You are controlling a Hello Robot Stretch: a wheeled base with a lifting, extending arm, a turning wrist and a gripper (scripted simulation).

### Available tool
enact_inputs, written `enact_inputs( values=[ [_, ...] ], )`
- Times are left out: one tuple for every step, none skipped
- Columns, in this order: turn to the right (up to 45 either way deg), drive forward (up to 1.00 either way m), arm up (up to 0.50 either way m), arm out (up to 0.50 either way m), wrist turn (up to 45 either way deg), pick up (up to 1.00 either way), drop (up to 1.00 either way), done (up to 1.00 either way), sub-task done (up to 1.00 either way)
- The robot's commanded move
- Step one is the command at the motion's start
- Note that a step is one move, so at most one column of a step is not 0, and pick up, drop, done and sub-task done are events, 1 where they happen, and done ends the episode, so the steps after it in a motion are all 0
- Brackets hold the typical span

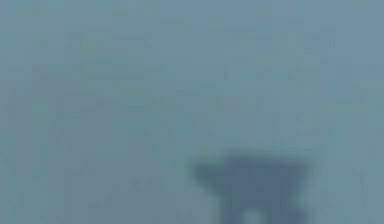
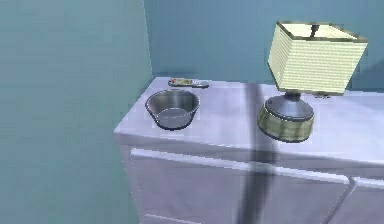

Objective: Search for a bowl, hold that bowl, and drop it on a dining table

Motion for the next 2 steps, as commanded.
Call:
enact_inputs(
  values=[
    [0.0,0.00,0.50,0.00,0.0,0.00,0.00,0.00,0.00],
    [0.0,0.00,0.38,0.00,0.0,0.00,0.00,0.00,0.00]
  ],
)
